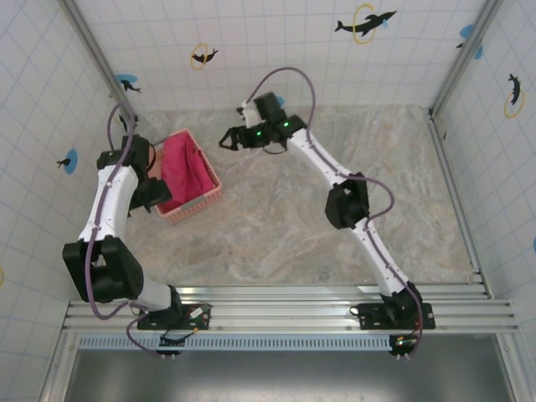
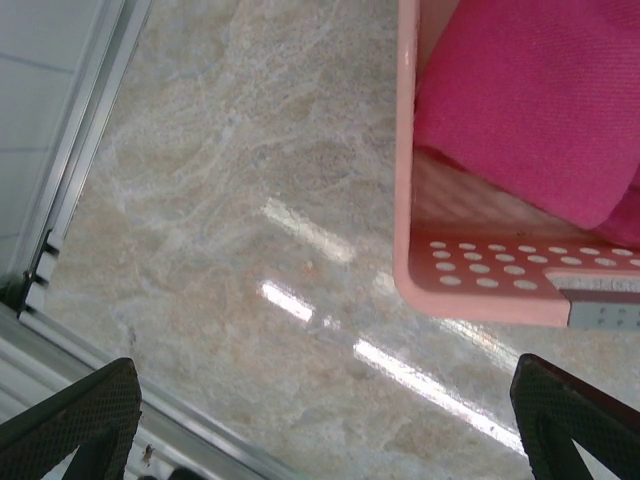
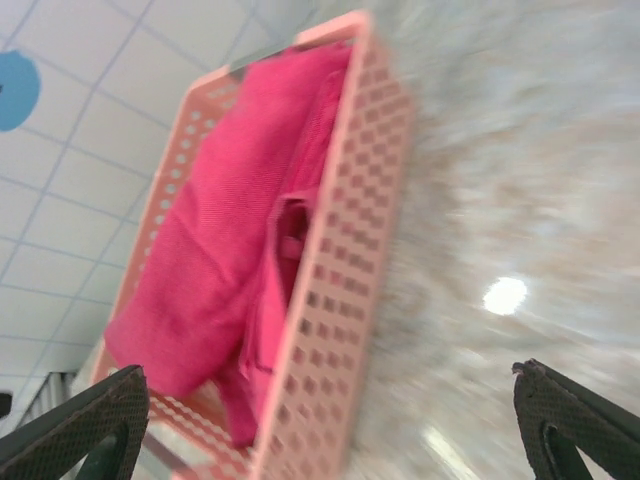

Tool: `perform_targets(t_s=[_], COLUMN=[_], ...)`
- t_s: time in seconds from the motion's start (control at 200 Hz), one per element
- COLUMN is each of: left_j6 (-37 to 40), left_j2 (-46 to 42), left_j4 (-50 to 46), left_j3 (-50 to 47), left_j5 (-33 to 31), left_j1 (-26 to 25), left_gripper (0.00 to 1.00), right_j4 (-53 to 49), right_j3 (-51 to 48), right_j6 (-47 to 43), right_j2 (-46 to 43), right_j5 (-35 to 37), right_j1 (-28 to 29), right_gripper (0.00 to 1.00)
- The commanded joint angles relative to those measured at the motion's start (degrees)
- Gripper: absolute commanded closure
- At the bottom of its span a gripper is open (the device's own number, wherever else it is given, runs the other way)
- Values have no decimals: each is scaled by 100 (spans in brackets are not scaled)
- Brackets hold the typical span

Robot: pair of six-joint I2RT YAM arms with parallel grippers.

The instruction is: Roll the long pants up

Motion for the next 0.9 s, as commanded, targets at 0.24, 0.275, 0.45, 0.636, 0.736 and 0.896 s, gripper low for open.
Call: perform_targets(t_s=[0.24, 0.275, 0.45, 0.636, 0.736, 0.896], left_j6=[2294, 2541, 3087, 3253, 3664, 3944], left_j2=[-177, -160, 90, 277, 500, 280], left_j4=[4119, 4525, 6520, 9169, 8931, 9651], left_j3=[-1654, -1888, -2943, -3926, -3618, -4121], left_j5=[315, 426, 563, 578, 867, 780], left_j1=[-96, -149, -638, -1065, -1305, -1546], left_gripper=[3, 3, 3, 3, 3, 3], right_j4=[-861, -691, 181, 1244, 2082, 4370], right_j3=[-4371, -4905, -7153, -8969, -9671, -10978], right_j6=[-1953, -2050, -2311, -2676, -2819, -2988], right_j2=[-3823, -4074, -5200, -5899, -6141, -6683], right_j5=[1503, 1610, 2330, 2723, 2963, 3150], right_j1=[-1789, -1924, -2522, -2908, -3031, -3099], right_gripper=[3, 3, 3, 3, 3, 3])
